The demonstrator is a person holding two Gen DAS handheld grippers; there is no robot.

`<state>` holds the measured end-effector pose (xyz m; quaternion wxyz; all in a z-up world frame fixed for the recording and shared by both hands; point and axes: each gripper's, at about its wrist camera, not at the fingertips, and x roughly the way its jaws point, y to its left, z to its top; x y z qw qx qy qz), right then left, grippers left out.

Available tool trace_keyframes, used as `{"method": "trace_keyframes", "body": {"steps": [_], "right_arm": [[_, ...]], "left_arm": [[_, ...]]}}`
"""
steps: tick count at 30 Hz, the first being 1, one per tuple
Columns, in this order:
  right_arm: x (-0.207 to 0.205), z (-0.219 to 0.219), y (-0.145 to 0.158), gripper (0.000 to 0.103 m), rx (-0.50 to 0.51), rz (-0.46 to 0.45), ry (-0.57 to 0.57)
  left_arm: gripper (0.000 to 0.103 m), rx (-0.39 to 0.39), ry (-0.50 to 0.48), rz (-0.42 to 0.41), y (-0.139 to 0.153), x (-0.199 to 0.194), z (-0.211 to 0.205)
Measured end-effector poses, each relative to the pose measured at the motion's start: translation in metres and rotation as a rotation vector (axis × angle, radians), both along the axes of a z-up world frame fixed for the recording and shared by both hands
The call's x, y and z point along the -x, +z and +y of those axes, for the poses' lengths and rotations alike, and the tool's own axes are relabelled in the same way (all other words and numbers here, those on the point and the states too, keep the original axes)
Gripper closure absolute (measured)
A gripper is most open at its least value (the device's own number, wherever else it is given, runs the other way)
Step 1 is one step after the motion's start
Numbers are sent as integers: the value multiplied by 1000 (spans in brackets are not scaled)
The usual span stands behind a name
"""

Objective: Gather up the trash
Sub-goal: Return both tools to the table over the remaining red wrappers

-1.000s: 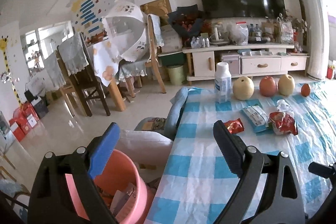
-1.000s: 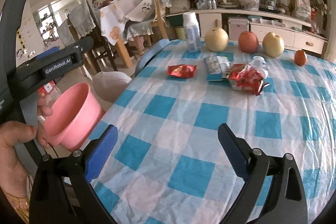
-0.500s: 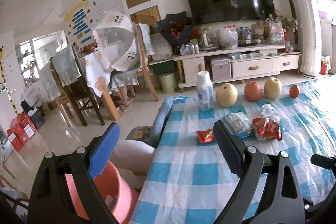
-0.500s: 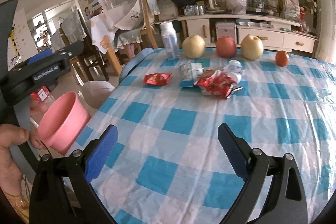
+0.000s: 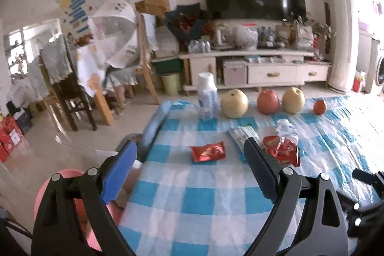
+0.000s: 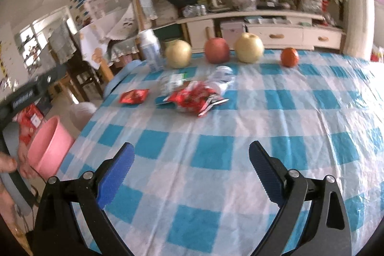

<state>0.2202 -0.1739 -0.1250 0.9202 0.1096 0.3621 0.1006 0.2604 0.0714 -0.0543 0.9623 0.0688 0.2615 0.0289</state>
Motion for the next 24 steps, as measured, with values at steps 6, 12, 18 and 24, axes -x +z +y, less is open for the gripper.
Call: {"method": "trace_keyframes", "body": {"steps": [6, 12, 18, 24], "right_arm": [[-32, -21, -10, 8, -14, 26, -37], [-70, -34, -29, 8, -31, 66, -44], [-105, -54, -39, 8, -64, 81, -83], [-134, -72, -43, 8, -184, 102, -112]], "left_arm": [[12, 72, -63, 113, -29, -43, -23], [16, 97, -91, 213, -60, -90, -51], [19, 130, -49, 294, -84, -142, -67], [26, 105, -17, 364, -107, -176, -81]]}}
